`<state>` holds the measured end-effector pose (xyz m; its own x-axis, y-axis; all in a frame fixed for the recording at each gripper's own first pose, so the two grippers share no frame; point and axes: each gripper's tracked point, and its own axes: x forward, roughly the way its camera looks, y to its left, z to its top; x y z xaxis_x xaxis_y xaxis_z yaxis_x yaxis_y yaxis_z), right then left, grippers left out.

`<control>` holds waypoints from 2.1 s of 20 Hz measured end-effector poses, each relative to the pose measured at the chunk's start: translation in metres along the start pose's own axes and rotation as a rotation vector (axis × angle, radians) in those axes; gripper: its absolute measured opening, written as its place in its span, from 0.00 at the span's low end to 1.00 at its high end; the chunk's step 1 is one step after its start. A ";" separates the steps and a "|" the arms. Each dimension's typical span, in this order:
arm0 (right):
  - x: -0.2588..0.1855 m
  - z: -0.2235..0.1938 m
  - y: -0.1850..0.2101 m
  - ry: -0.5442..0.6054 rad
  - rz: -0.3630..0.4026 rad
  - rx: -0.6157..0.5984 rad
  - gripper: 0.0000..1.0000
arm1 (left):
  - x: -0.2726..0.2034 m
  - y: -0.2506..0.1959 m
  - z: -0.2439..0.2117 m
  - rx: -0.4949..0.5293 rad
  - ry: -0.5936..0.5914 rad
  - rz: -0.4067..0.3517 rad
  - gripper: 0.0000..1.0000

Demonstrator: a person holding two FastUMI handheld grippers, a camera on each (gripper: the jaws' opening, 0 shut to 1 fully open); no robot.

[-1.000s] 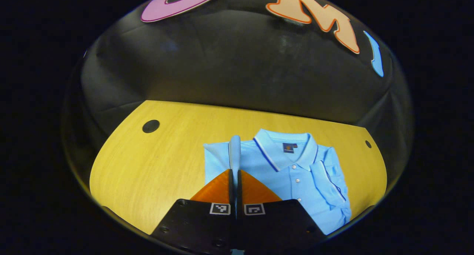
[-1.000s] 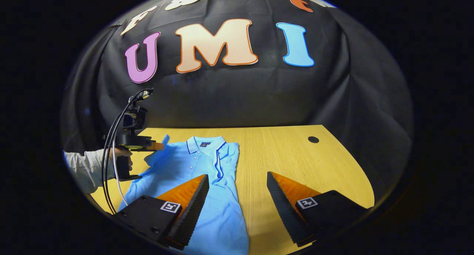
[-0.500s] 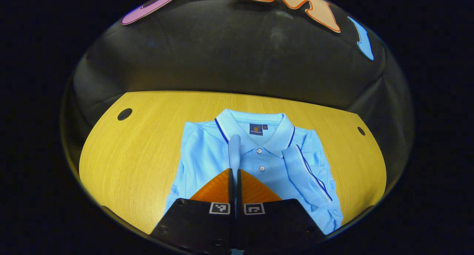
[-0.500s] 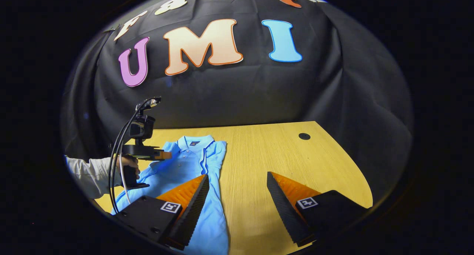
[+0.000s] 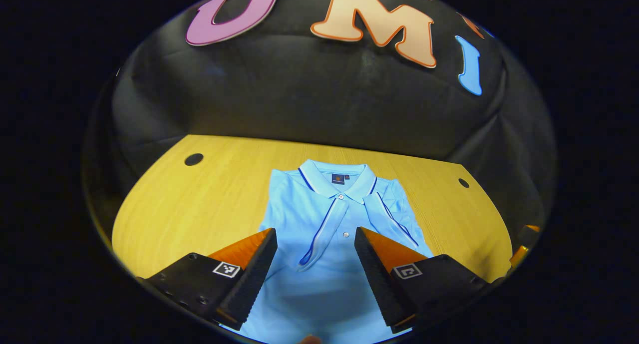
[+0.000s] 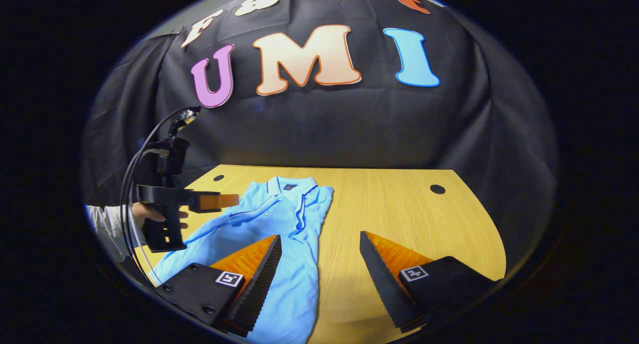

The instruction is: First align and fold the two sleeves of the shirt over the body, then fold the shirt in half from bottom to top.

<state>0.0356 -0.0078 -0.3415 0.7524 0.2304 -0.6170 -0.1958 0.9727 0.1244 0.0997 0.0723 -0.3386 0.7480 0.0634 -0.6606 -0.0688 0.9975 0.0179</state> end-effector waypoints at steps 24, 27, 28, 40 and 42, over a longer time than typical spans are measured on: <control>-0.133 -0.204 0.057 0.252 -0.174 -0.007 0.94 | -0.216 0.098 -0.217 0.104 0.179 -0.038 0.96; -0.137 -0.226 0.053 0.299 -0.190 -0.027 0.98 | -0.213 0.089 -0.225 0.123 0.188 -0.077 0.97; -0.136 -0.231 0.054 0.306 -0.190 -0.027 0.99 | -0.211 0.089 -0.232 0.132 0.200 -0.082 0.97; -0.125 -0.253 0.077 0.361 -0.100 -0.028 0.67 | -0.208 0.071 -0.250 0.213 0.195 -0.146 0.76; -0.124 -0.252 0.084 0.357 -0.079 -0.036 0.25 | -0.203 0.061 -0.249 0.210 0.184 -0.171 0.46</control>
<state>-0.2326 0.0387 -0.4508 0.5002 0.1241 -0.8570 -0.1724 0.9841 0.0420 -0.2207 0.1127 -0.3897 0.6037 -0.0929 -0.7918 0.1991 0.9793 0.0369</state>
